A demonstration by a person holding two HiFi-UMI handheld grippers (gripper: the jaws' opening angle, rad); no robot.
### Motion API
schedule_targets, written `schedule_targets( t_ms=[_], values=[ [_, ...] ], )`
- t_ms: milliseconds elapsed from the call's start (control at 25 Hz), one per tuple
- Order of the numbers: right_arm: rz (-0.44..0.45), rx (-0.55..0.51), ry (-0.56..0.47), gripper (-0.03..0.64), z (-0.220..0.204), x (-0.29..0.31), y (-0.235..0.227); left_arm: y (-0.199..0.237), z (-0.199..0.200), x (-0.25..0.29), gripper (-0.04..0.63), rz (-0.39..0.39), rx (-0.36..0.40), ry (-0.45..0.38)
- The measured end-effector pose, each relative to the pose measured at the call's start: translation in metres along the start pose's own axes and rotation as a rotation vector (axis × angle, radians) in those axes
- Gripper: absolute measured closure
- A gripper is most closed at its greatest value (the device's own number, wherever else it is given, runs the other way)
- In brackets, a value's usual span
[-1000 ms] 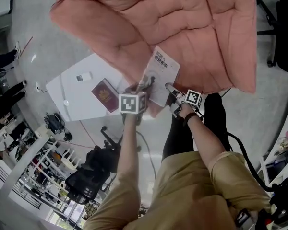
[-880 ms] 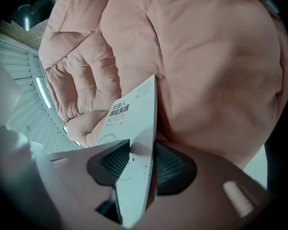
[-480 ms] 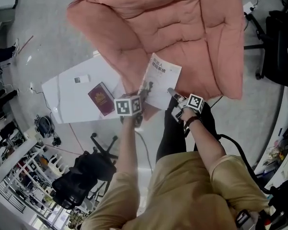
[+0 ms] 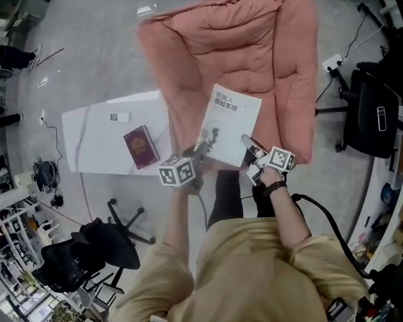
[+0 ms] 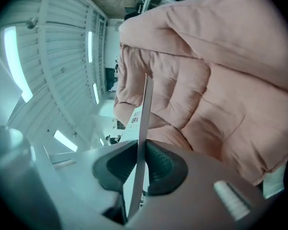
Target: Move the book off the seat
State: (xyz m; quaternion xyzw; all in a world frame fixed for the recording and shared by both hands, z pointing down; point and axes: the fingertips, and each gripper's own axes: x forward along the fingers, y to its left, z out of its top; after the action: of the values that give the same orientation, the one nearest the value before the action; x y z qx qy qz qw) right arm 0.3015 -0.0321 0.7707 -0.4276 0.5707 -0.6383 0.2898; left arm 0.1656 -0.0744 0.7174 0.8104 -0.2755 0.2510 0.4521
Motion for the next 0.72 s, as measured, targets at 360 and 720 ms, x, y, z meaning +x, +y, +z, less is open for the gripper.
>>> schedule_targets(
  t_ms=[360, 720],
  values=[
    [0.104, -0.342, 0.074, 0.568, 0.016, -0.073, 0.149, -0.124, 0.021, -0.092, 0.549, 0.004, 0.066, -0.318],
    [0.315, -0.647, 0.326, 0.565, -0.042, -0.091, 0.273, -0.183, -0.002, -0.21, 0.548, 0.199, 0.039, -0.67]
  ],
)
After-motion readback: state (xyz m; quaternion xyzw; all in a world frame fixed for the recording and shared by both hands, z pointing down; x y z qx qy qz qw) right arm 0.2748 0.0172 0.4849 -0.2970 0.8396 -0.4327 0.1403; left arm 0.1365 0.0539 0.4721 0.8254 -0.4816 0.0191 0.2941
